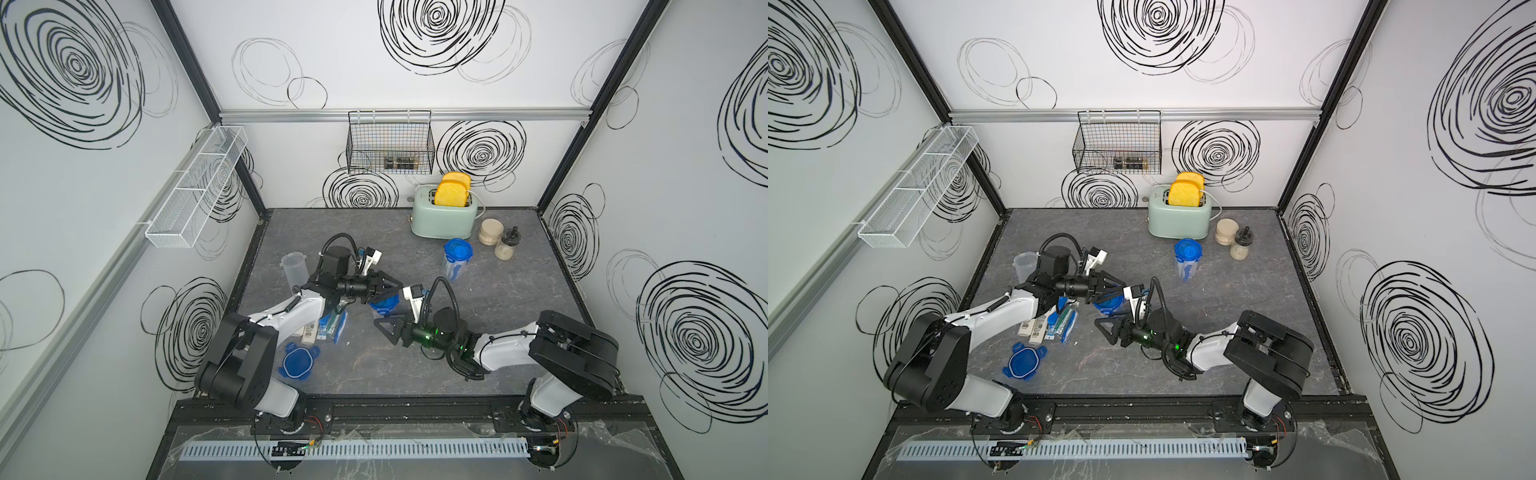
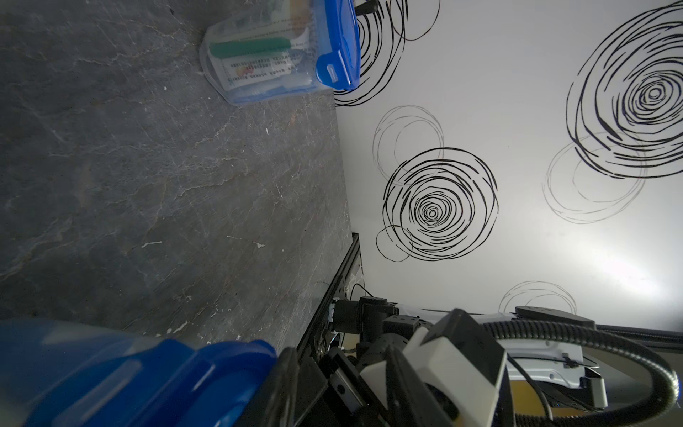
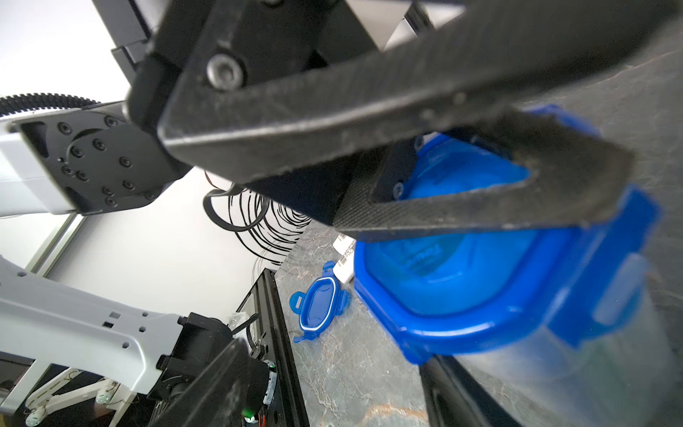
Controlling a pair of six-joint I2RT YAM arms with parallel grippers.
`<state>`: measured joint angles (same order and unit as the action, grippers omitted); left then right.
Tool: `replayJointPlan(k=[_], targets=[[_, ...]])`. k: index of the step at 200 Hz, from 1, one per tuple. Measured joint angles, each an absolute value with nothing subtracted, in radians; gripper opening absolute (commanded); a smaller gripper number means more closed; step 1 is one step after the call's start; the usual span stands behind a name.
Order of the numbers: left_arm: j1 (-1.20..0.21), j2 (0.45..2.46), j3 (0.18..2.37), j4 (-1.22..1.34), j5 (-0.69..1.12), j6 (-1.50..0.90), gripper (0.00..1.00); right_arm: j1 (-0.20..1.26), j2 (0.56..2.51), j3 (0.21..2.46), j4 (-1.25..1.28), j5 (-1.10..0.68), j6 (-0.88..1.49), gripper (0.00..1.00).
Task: Take out toiletry kits
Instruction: Unfasten the latch on the container.
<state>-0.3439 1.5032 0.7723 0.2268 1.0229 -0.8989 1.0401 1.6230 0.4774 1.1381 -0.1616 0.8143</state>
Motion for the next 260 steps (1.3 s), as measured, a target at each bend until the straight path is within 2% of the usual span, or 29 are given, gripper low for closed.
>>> replayJointPlan(k=[79,153,202,260], targets=[[-0.345,1.502,0.768,0.228,1.021,-0.899,0.44,0.988,1.691,0.456,1.282,-0.347,0.784,0.72],[-0.347,1.501,0.766,0.232,1.021,-0.904,0.44,0.973,1.727,0.456,1.343,-0.445,0.794,0.72],[-0.347,1.5,0.764,0.237,1.02,-0.907,0.44,0.981,1.718,0.463,1.483,-0.52,0.796,0.72],[-0.351,1.494,0.789,0.194,1.015,-0.891,0.45,0.974,1.664,0.472,1.435,-0.554,0.745,0.74]])
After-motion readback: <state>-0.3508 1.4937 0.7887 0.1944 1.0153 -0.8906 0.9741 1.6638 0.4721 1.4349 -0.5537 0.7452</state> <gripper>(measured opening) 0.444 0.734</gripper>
